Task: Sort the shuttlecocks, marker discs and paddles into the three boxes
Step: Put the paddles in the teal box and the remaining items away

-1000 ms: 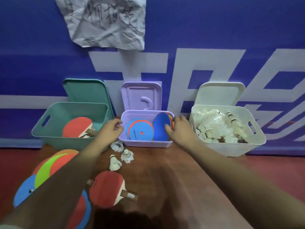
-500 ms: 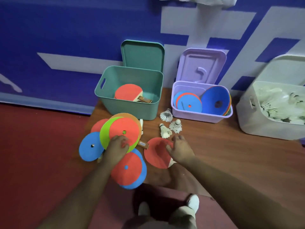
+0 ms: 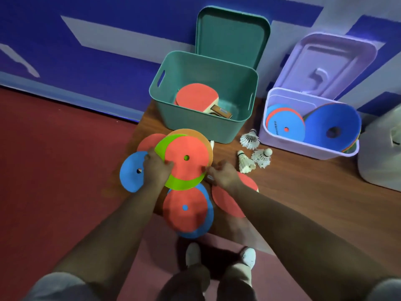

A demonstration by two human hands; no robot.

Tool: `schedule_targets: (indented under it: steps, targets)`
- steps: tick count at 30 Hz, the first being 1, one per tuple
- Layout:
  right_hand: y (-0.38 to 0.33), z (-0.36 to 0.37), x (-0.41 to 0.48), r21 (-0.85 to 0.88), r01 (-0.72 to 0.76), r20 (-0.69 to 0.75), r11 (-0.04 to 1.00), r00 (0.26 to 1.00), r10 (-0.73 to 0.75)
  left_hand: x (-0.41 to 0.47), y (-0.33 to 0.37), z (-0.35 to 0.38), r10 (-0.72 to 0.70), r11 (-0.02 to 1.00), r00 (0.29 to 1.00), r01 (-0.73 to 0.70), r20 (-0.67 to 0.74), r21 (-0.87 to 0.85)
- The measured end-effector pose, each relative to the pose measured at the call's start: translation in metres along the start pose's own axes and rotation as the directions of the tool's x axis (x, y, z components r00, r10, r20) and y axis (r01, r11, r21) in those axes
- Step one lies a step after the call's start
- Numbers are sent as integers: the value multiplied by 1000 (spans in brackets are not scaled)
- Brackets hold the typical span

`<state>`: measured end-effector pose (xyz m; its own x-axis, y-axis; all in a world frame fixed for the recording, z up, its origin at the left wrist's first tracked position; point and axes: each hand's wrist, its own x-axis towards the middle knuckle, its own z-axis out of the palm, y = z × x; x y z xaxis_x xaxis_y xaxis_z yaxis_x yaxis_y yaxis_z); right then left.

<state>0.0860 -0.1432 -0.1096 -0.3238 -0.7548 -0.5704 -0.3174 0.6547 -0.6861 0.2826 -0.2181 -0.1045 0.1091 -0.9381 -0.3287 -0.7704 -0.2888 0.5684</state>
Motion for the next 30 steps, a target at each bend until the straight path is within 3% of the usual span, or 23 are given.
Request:
schedule_targets:
  steps: [4, 13, 23, 27, 30]
  targets:
    - [2, 8, 20, 226, -120, 79, 967, 991, 105, 15, -4, 5, 40, 998, 999, -41, -7, -56]
    - [5, 2, 23, 455, -210, 202, 865, 971, 130, 8, 0, 2, 5, 944, 1000, 1, 17, -330]
    - [-12, -66, -25, 484, -78, 121, 871, 992, 21, -28, 42, -21, 124, 797, 977, 5, 172, -603]
    - [-30, -111, -55, 487, 77, -15, 870, 997, -80, -41, 95, -27, 216, 778, 947, -20, 237, -627]
    - [-38, -144, -76, 477, 192, -141, 858, 980, -141, -58, 141, -32, 260, 683, 898, 88, 355, -725]
